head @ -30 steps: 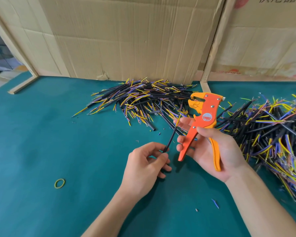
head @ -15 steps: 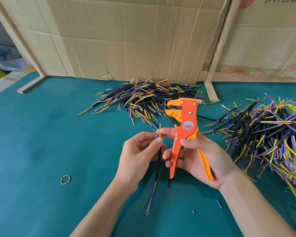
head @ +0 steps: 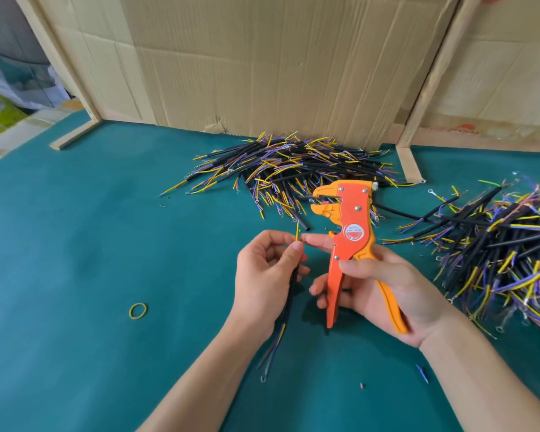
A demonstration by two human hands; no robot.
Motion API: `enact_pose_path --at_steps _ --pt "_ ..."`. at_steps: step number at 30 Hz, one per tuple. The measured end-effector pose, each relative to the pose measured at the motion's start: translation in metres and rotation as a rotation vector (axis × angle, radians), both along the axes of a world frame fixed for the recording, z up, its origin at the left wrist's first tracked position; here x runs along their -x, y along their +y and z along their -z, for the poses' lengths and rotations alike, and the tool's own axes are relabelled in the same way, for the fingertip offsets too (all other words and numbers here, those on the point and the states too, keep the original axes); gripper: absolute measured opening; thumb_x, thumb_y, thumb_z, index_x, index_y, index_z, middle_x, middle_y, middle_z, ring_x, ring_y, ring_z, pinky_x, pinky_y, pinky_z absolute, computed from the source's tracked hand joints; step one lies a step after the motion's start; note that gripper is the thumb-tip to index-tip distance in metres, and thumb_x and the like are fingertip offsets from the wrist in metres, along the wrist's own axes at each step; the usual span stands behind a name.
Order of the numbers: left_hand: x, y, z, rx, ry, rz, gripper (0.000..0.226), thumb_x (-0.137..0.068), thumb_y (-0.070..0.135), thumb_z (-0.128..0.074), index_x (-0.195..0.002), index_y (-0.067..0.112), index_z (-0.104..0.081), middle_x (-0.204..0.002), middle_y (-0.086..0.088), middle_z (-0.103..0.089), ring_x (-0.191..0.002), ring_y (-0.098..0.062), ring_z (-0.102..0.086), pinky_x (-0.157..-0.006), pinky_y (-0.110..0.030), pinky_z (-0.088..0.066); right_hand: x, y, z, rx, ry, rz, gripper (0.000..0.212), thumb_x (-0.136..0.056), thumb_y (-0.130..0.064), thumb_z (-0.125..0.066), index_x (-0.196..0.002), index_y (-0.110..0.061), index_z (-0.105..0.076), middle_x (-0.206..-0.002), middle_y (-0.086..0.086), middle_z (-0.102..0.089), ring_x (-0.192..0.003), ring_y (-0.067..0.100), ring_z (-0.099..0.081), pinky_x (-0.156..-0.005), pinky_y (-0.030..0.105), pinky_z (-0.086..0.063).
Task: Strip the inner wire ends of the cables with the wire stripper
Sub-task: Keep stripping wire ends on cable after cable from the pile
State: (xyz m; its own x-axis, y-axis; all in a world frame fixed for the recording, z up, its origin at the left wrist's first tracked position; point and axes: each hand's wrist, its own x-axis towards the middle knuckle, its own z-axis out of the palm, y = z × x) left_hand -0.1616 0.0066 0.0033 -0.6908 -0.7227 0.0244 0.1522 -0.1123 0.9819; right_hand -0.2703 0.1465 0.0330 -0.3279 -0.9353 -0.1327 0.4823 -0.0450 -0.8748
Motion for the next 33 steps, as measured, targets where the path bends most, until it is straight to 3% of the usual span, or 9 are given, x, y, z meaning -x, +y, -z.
enact_pose_path --at_steps 11,17,23,28,33 --pt "0.0027 -0.0006 0.003 0.028 -0.023 -0.002 0.009 -0.101 0.008 -0.057 -0.093 0.007 -0.061 -0.071 -0.001 -0.068 -0.06 -0.014 -0.063 -0.058 -0.023 -0.052 0.0028 -0.0004 0.0028 0.015 -0.007 -0.005 0.058 -0.079 -0.019 -0.07 -0.134 -0.001 -0.063 -0.101 0.029 -0.059 -0.087 0.037 -0.065 -0.077 0.046 -0.055" --pt "0.0028 -0.005 0.0031 -0.043 0.012 0.008 0.01 -0.1 0.009 -0.059 -0.091 0.009 -0.061 -0.074 -0.006 -0.069 -0.063 -0.016 -0.064 -0.061 -0.024 -0.052 0.0057 0.0016 0.0066 0.041 -0.027 0.024 0.053 -0.082 -0.013 -0.067 -0.132 0.003 -0.062 -0.137 0.024 -0.059 -0.086 0.036 -0.065 -0.076 0.046 -0.056" --pt "0.0029 -0.0052 0.0022 -0.063 0.039 0.024 0.011 -0.099 0.008 -0.06 -0.089 0.011 -0.061 -0.076 -0.009 -0.068 -0.065 -0.018 -0.062 -0.063 -0.026 -0.052 0.0067 0.0021 0.0089 0.042 -0.064 0.063 0.061 -0.077 -0.02 -0.07 -0.133 0.003 -0.061 -0.144 0.021 -0.055 -0.086 0.036 -0.066 -0.077 0.047 -0.056" --pt "0.0016 -0.0028 0.0029 0.07 0.033 0.052 0.004 -0.097 0.005 -0.063 -0.098 0.009 -0.062 -0.072 -0.004 -0.069 -0.063 -0.017 -0.063 -0.061 -0.027 -0.053 0.0049 0.0019 0.0082 0.06 -0.005 -0.027 0.064 -0.076 -0.022 -0.082 -0.133 0.0 -0.061 -0.139 0.02 -0.059 -0.087 0.038 -0.066 -0.077 0.048 -0.055" --pt "0.0009 -0.0034 0.0027 0.061 0.02 0.068 0.013 -0.096 0.005 -0.064 -0.107 0.011 -0.06 -0.075 -0.005 -0.071 -0.067 -0.018 -0.066 -0.066 -0.03 -0.054 0.0047 0.0012 0.0081 0.028 -0.023 -0.015 0.057 -0.081 -0.017 -0.07 -0.135 -0.002 -0.061 -0.113 0.022 -0.066 -0.087 0.039 -0.066 -0.077 0.046 -0.055"
